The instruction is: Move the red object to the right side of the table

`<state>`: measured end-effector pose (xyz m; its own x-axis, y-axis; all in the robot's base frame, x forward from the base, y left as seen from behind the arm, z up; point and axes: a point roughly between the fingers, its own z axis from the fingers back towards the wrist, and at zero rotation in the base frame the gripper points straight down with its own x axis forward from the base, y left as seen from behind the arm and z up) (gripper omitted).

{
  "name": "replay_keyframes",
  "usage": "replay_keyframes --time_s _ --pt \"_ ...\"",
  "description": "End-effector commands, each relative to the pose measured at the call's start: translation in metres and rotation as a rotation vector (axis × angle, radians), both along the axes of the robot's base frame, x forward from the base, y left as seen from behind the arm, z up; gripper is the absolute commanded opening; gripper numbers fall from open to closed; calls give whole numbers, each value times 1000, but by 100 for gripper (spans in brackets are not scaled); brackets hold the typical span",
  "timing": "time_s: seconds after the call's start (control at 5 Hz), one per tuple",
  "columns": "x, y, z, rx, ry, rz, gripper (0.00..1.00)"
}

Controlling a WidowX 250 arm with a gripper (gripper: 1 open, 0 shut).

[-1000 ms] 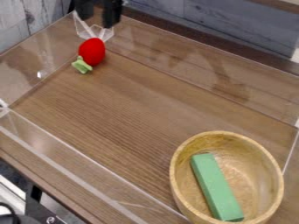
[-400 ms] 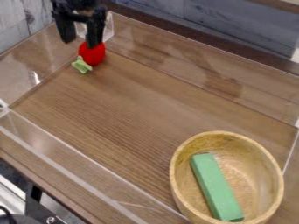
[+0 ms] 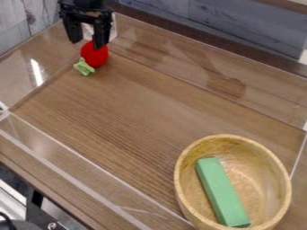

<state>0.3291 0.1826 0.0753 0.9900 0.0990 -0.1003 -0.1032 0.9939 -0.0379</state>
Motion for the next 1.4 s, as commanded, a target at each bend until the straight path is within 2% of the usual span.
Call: replay_keyframes --time_s 0.0,0.4,0.6,1.0,1.2 --pt "11 8 22 34 -60 -44 100" --pt "36 5 8 35 -53 -141 100" --pt "43 1 5 37 -51 -190 100" --pt "23 18 -3 41 -57 -135 100" --pt "23 9 -4 37 -64 -166 100"
